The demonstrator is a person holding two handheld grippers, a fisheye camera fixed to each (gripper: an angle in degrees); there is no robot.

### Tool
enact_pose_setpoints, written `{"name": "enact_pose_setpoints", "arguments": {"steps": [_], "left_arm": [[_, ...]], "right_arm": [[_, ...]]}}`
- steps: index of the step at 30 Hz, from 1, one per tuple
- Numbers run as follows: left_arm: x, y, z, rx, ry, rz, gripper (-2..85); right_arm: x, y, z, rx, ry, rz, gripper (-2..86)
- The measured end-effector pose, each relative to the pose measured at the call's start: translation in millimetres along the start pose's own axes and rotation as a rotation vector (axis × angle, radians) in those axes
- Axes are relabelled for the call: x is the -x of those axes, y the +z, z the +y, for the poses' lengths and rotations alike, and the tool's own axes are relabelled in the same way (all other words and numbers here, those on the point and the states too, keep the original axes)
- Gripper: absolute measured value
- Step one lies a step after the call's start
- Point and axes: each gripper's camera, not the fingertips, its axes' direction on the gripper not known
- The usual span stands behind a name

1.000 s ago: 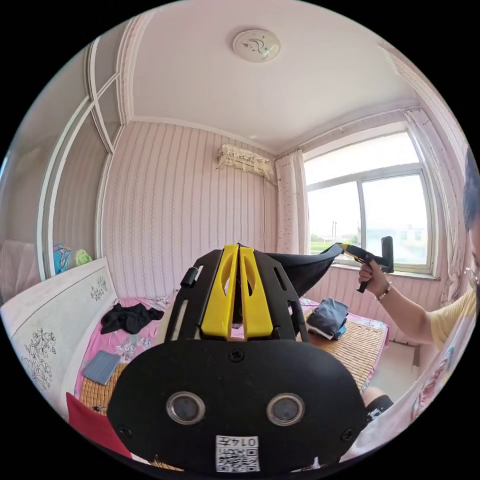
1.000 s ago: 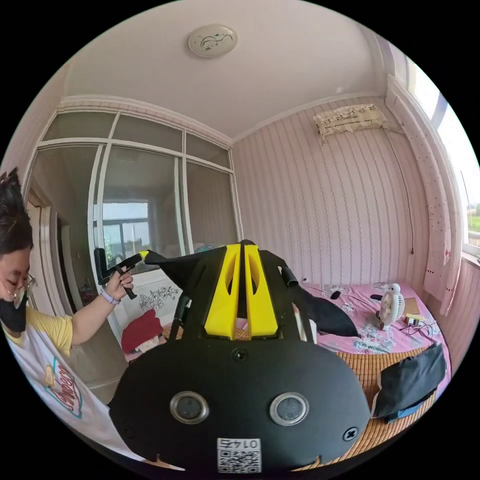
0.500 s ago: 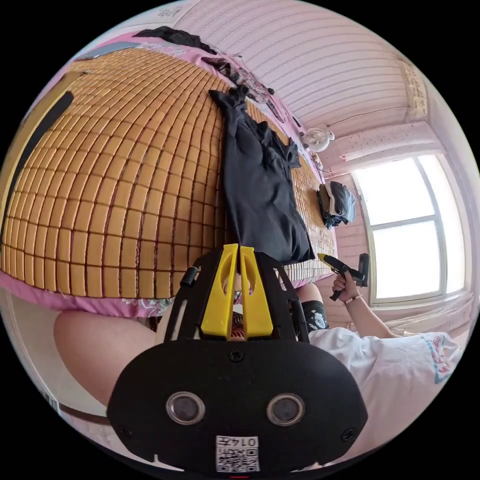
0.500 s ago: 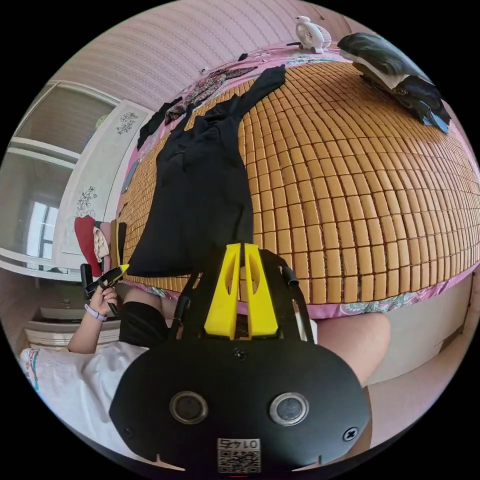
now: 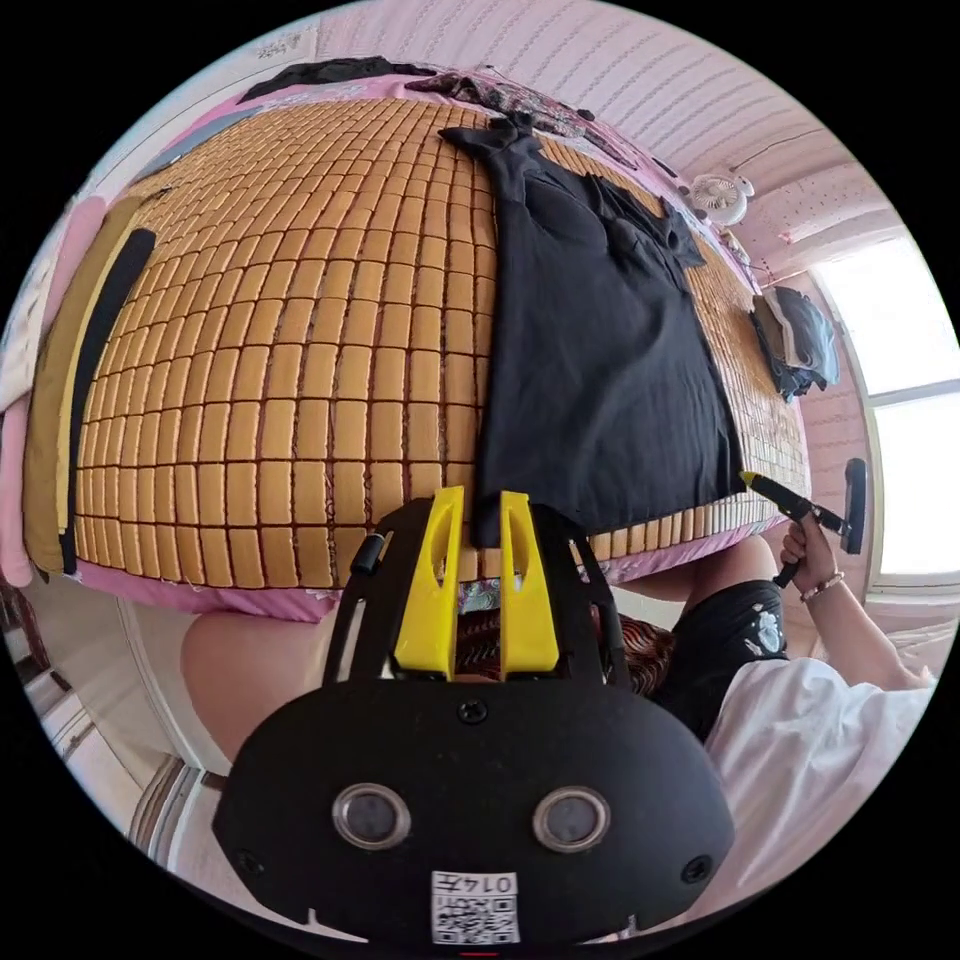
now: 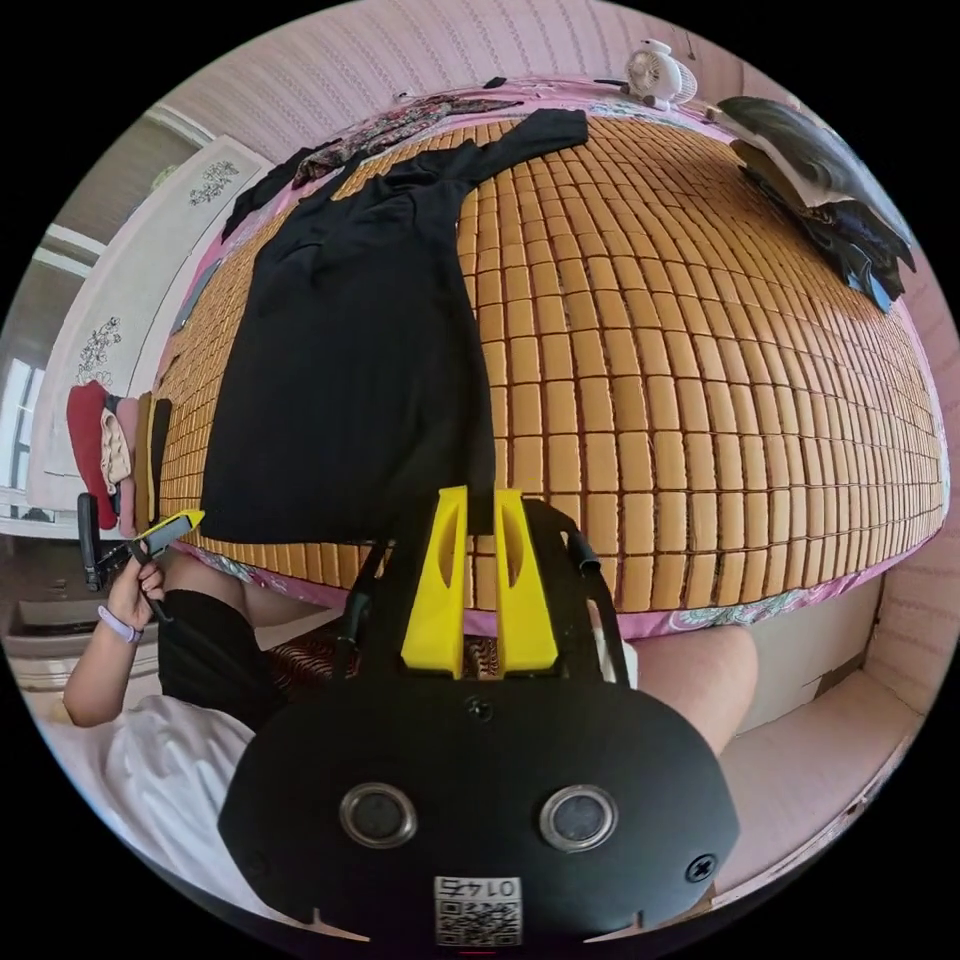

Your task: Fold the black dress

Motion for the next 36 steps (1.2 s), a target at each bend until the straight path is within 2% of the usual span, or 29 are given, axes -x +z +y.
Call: {"name": "enact_pose_setpoints", "arguments": {"steps": [4, 7, 14, 18, 23, 28, 32, 36], "left_arm": [[1, 11, -13, 0.056, 0.068, -0.008, 0.0], [1, 19, -16, 0.062, 0.121, -0.027, -0.8], [24, 18, 13, 0.120, 0.152, -0.048, -0.8], [55, 18, 42, 0.124, 0.055, 0.050, 0.6], [77, 7, 42, 0.027, 0.017, 0.007, 4.3], [42, 11, -19, -0.118, 0.197, 0.015, 4.1], [-12, 45, -107, -0.182, 0.376, 0.095, 4.3], [-58, 95, -198, -0.184, 0.459, 0.122, 3.9]], "right_arm": [[-12, -23, 0, -0.077, 0.031, 0.034, -0.4], [-33, -22, 3, -0.026, 0.141, -0.088, -0.5], [-20, -33, 18, 0.049, -0.014, -0.134, 0.0], [-18, -33, 29, 0.107, -0.076, -0.163, 1.2], [-44, -59, 14, -0.005, -0.059, -0.059, 4.5], [-71, -90, -49, -0.227, -0.027, -0.011, 6.0], [-81, -100, -125, -0.390, -0.016, 0.050, 6.3], [-87, -89, -191, -0.407, -0.018, 0.044, 6.6]]}}
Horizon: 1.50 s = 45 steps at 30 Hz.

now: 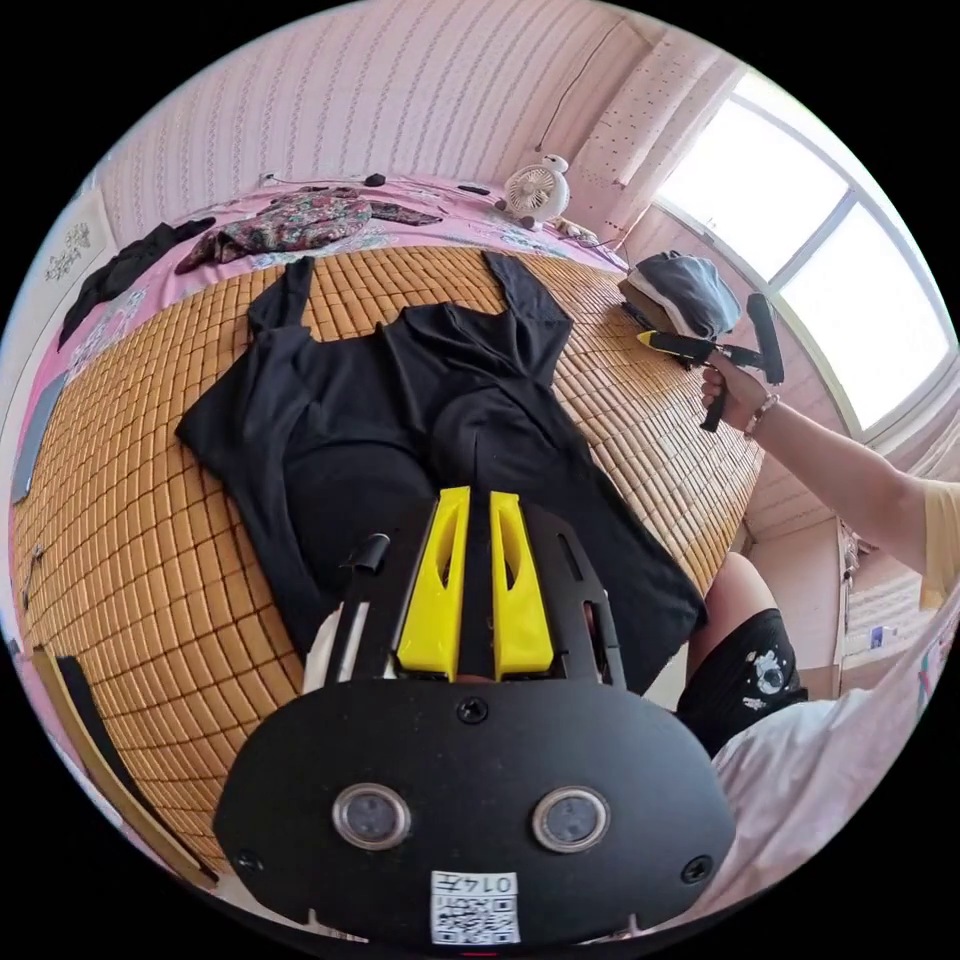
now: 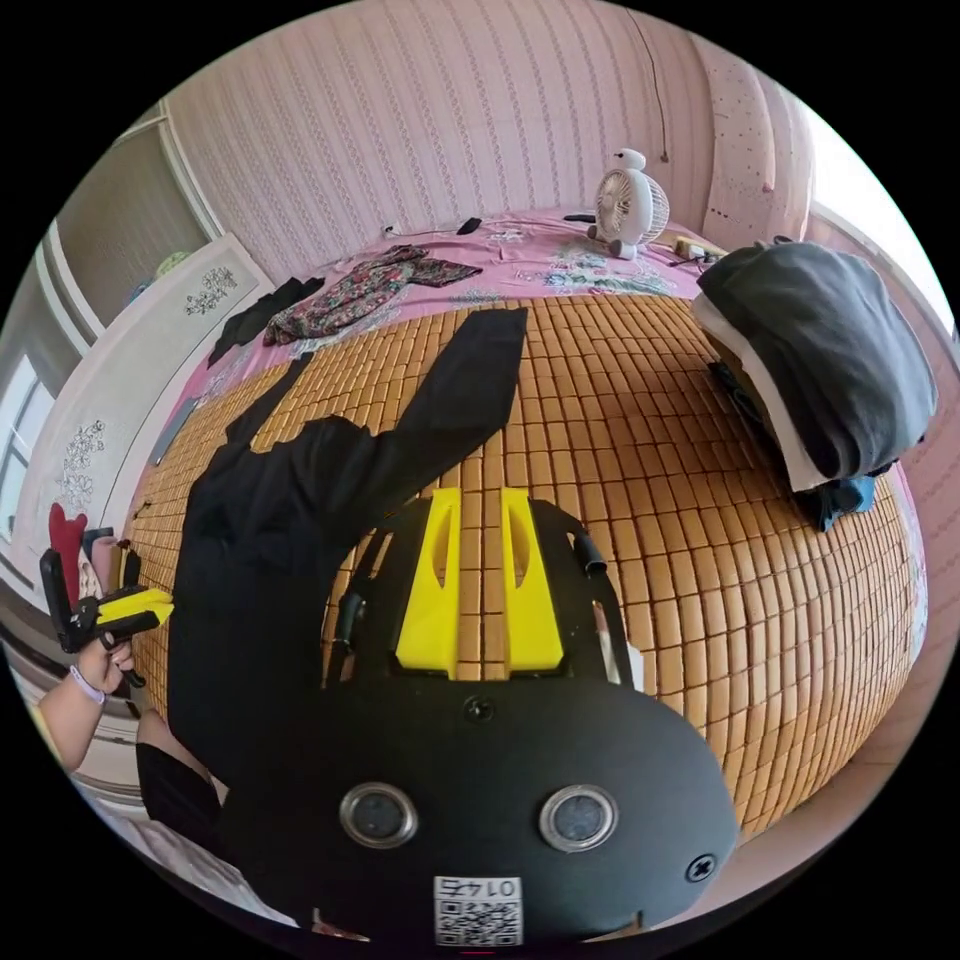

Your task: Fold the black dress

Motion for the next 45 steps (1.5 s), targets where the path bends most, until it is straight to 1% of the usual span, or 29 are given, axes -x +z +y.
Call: {"name": "enact_pose_setpoints", "arguments": {"steps": [4, 6, 7, 8, 9, 10, 11, 12, 14, 15, 17, 19, 21, 22, 24, 27, 29, 31, 33, 36, 40, 41, 42, 43, 45], "left_arm": [[16, 60, -43, 0.026, -0.030, -0.060, 1.1], [23, 100, -53, 0.123, -0.006, -0.102, 0.0], [23, 104, -52, 0.112, 0.022, -0.094, -0.2], [24, 107, -47, 0.062, 0.055, -0.092, -0.5], [27, 110, -41, 0.039, 0.057, -0.083, -0.8], [29, 111, -38, 0.029, 0.049, -0.075, -0.8], [34, 113, -33, 0.017, 0.031, -0.061, -0.9], [37, 116, -32, 0.017, 0.022, -0.048, -0.9], [42, 120, -30, 0.018, 0.019, -0.038, -1.0], [44, 123, -29, 0.018, 0.020, -0.035, -1.0], [46, 127, -27, 0.016, 0.022, -0.035, -1.0], [48, 131, -25, 0.014, 0.023, -0.035, -1.0], [52, 136, -23, 0.008, 0.023, -0.029, -1.0], [53, 136, -23, 0.006, 0.020, -0.023, -1.0], [60, 138, -21, -0.002, -0.025, 0.022, -1.0], [62, 127, -21, -0.062, -0.045, 0.040, -0.9], [61, 121, -26, -0.087, -0.030, 0.036, -0.9], [59, 120, -35, -0.095, -0.004, 0.041, -0.8], [54, 128, -51, -0.088, 0.041, 0.043, -0.3], [48, 152, -76, -0.063, 0.085, 0.043, 1.1], [45, 191, -111, -0.025, 0.092, 0.055, 3.2], [44, 206, -121, -0.007, 0.084, 0.058, 3.4], [43, 222, -129, 0.020, 0.077, 0.058, 3.6], [43, 230, -133, 0.037, 0.077, 0.056, 3.6], [39, 261, -142, 0.131, 0.082, 0.040, 3.7]], "right_arm": [[-6, 46, -44, 0.040, 0.024, 0.016, 8.1], [-9, 62, -52, 0.064, 0.048, 0.030, 8.8], [-12, 71, -55, 0.092, 0.056, 0.027, 8.6], [-14, 78, -55, 0.130, 0.054, 0.040, 6.9], [-15, 76, -54, 0.116, 0.052, 0.066, 6.0], [-18, 71, -50, 0.100, 0.037, 0.085, 2.5], [-22, 65, -45, 0.119, 0.018, 0.060, 0.5], [-23, 59, -40, 0.113, 0.010, 0.047, 0.1], [-28, 15, -8, -0.005, -0.012, 0.000, -0.5], [-28, 2, 1, -0.025, -0.019, -0.024, -0.5], [-25, -53, 39, -0.053, -0.050, -0.146, -0.3], [-19, -95, 59, -0.080, -0.088, -0.214, -0.2], [-14, -125, 68, -0.116, -0.142, -0.186, -0.1], [-14, -133, 68, -0.126, -0.172, -0.134, 0.0], [-24, -128, 66, -0.112, -0.183, -0.045, 0.1], [-63, -99, 66, -0.047, -0.085, -0.034, 1.5], [-95, -81, 79, -0.011, 0.020, 0.060, 4.4], [-110, -78, 94, 0.024, 0.082, 0.094, 5.3], [-109, -87, 115, 0.014, 0.083, 0.070, 5.6], [-96, -101, 157, 0.037, 0.072, 0.093, 6.3], [-85, -91, 220, 0.196, 0.145, -0.031, 8.6], [-77, -92, 235, 0.151, 0.113, 0.002, 8.5], [-73, -95, 241, 0.119, 0.090, 0.036, 5.9], [-69, -96, 249, 0.104, 0.056, 0.090, 0.7], [-73, -96, 253, 0.105, 0.021, 0.082, -0.1]]}}
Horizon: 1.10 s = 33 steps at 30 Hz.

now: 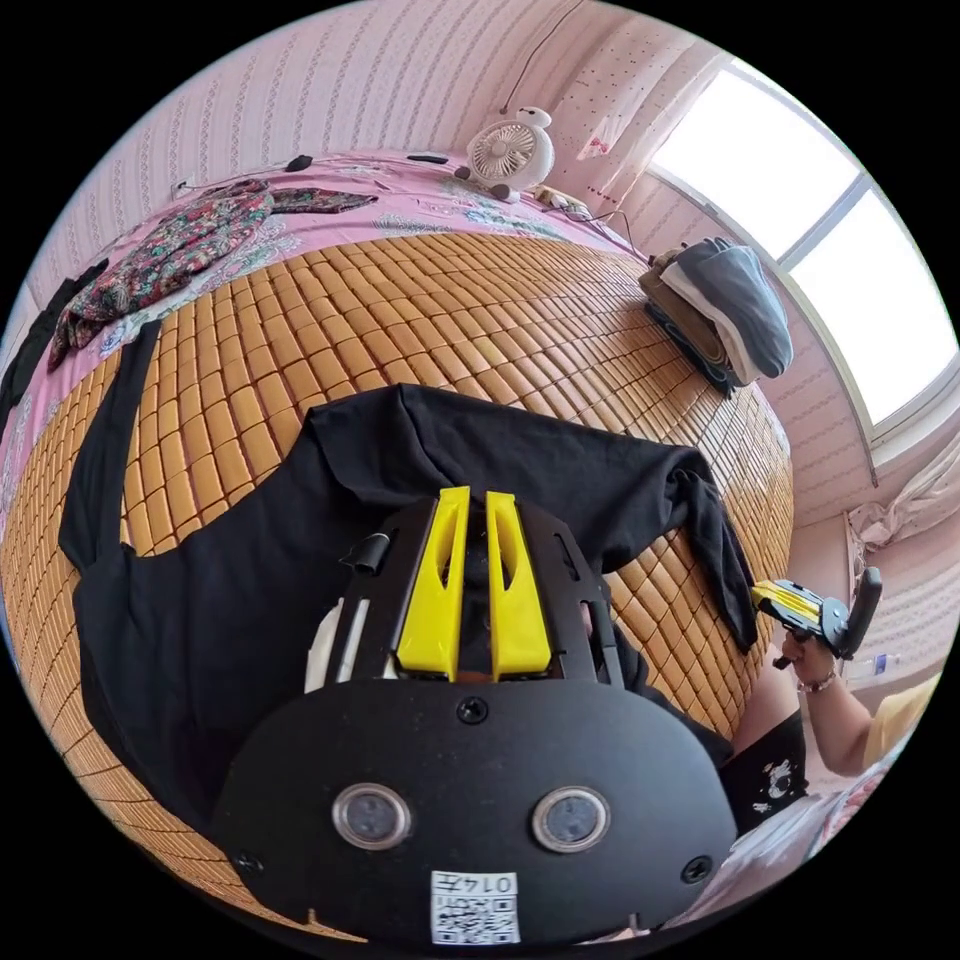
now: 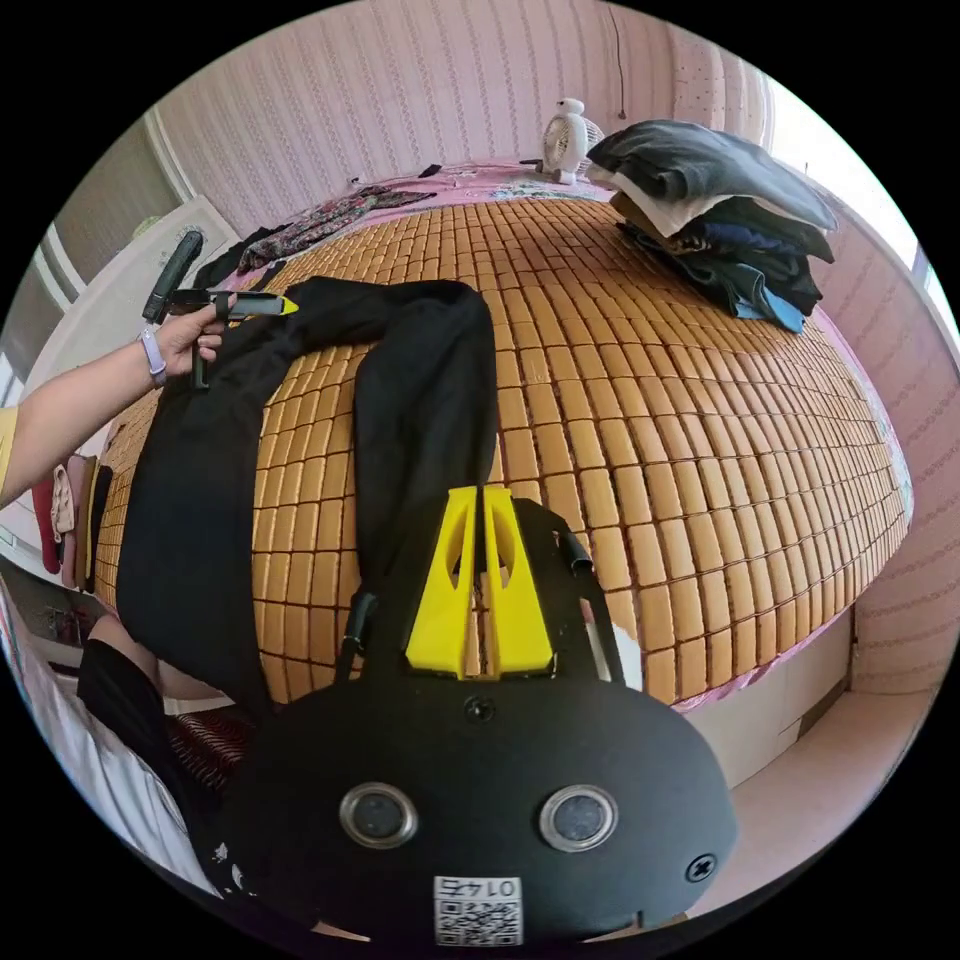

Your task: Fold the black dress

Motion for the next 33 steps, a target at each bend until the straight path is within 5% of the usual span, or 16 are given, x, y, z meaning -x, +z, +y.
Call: {"name": "enact_pose_setpoints", "arguments": {"steps": [5, 11, 18, 24, 33], "left_arm": [[-2, 15, -9, 0.001, 0.012, -0.031, 3.1], [-2, 18, -20, -0.034, 0.023, -0.031, 3.0], [3, 43, -48, -0.052, -0.001, -0.126, 4.3], [24, 66, -58, -0.039, -0.143, 0.028, -0.6], [11, 76, -86, -0.067, -0.078, -0.112, -1.0]], "right_arm": [[-75, -40, -23, -0.061, 0.103, -0.190, -0.1], [-162, -69, -43, -0.207, 0.319, 0.039, 4.8], [-142, 3, -52, 0.000, 0.301, 0.097, 7.6], [-136, -1, -44, -0.055, 0.258, 0.145, 0.8], [-181, -32, -61, -0.177, 0.315, 0.040, 0.8]]}}
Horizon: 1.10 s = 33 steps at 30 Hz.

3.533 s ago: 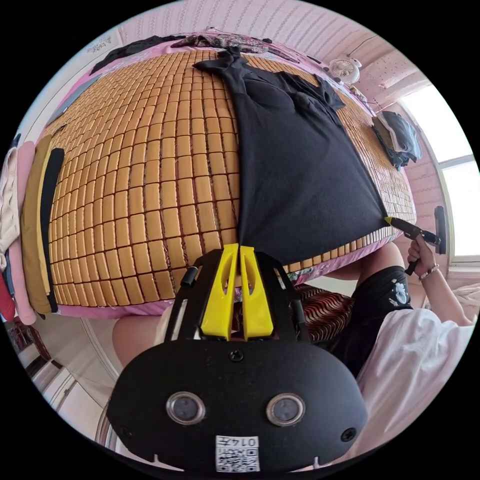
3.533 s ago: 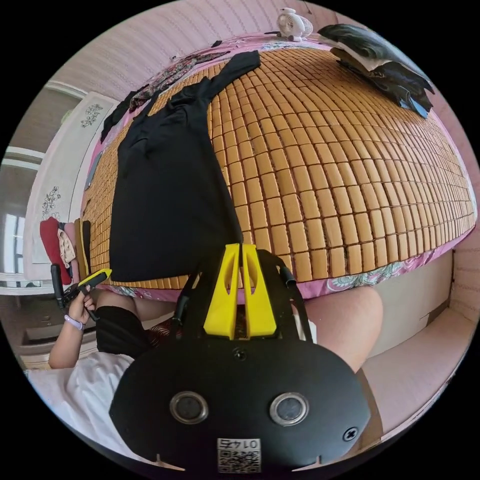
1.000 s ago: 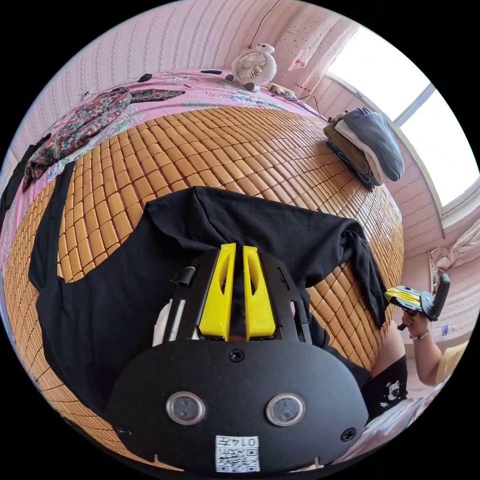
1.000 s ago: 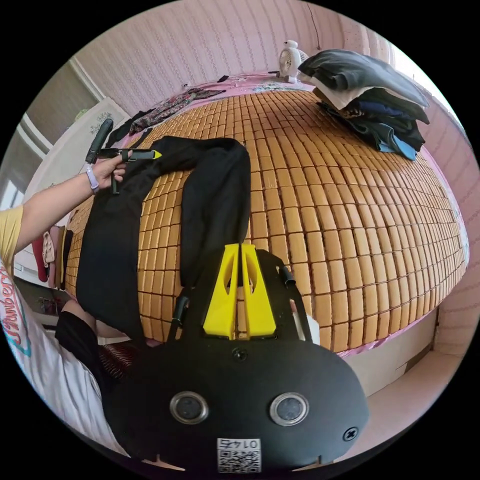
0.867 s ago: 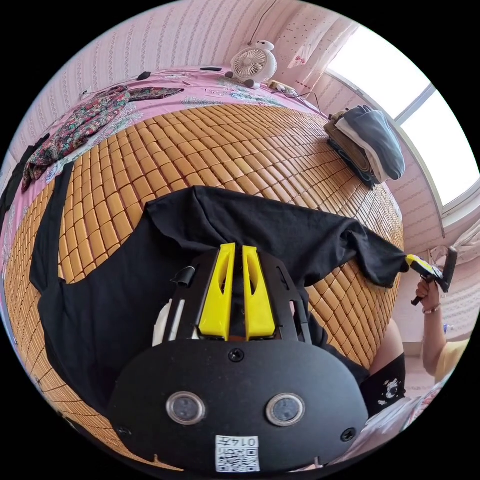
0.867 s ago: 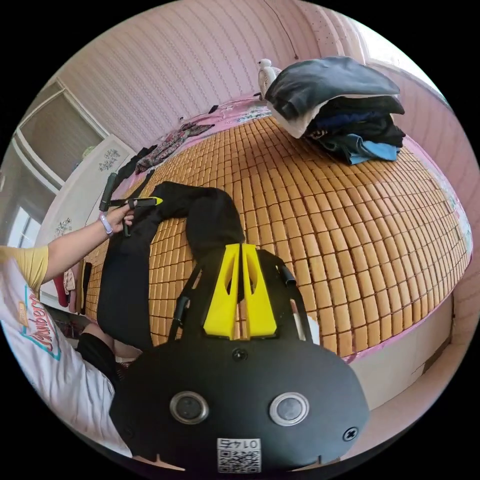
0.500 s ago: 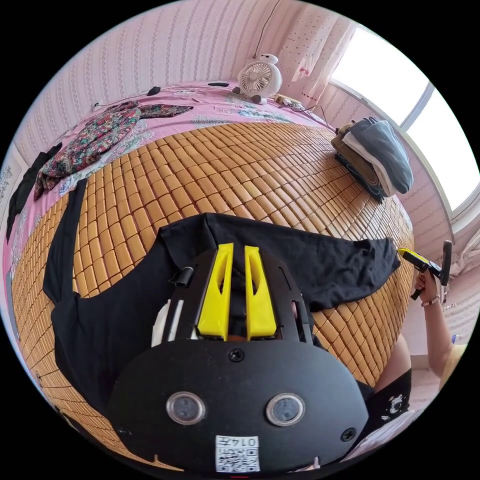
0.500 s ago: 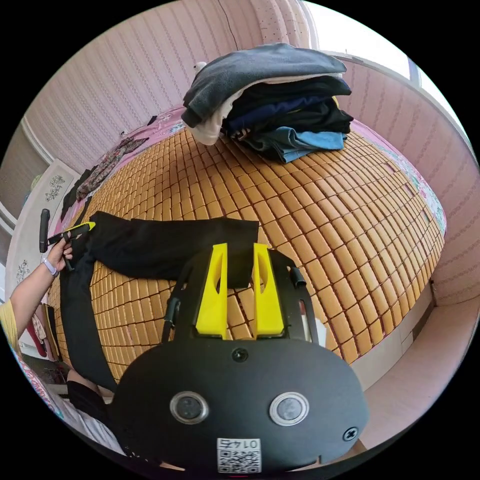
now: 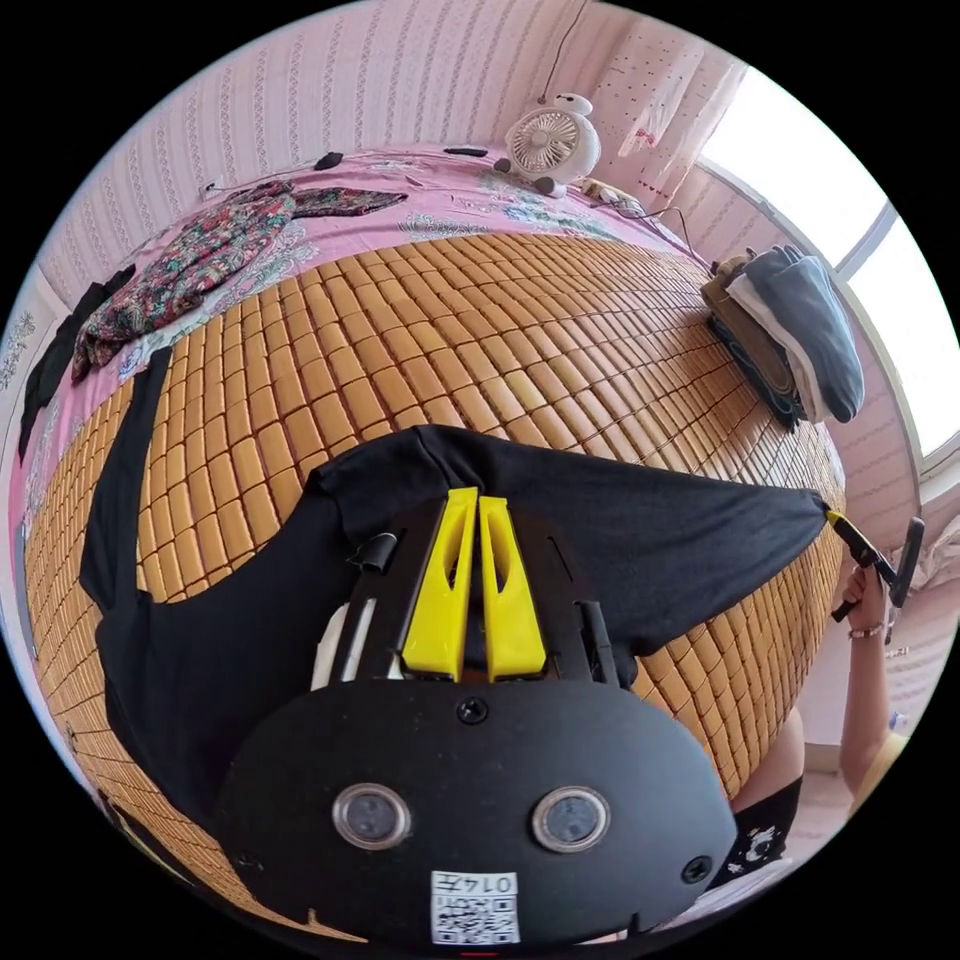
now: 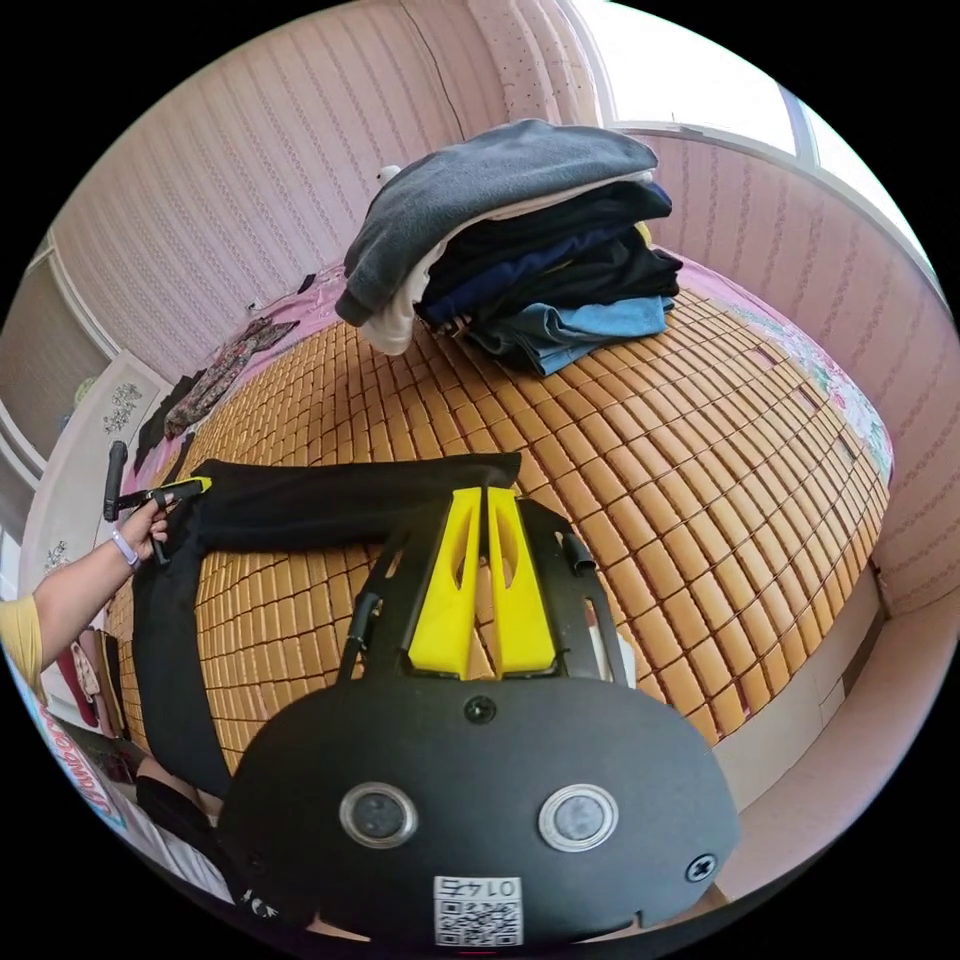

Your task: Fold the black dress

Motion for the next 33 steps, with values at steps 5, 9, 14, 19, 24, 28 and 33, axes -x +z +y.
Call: {"name": "enact_pose_setpoints", "arguments": {"steps": [5, 9, 14, 19, 24, 28, 33], "left_arm": [[-2, 7, -17, -0.049, -0.064, 0.063, -1.0], [-8, 23, -31, -0.034, -0.082, 0.055, -1.0], [-14, 28, -33, -0.039, -0.054, 0.032, -1.0], [-25, 28, -34, -0.027, 0.020, -0.025, -1.0], [-26, 25, -34, -0.012, 0.024, -0.012, -1.0], [-30, 20, -34, -0.007, 0.018, -0.030, -1.0], [-33, 11, -30, -0.005, 0.004, -0.034, -1.0]], "right_arm": [[-19, -2, -21, 0.012, 0.084, 0.006, 2.7], [-22, -2, -14, 0.018, 0.105, -0.035, 5.2], [-20, 24, -11, 0.127, 0.078, -0.058, 5.1], [-19, 17, -14, 0.127, 0.046, -0.129, 1.8], [-30, -30, -7, 0.108, 0.070, -0.255, 1.1], [-39, -27, 14, 0.240, 0.130, -0.129, 1.3], [-20, -18, 6, 0.156, 0.121, -0.147, 3.1]]}}
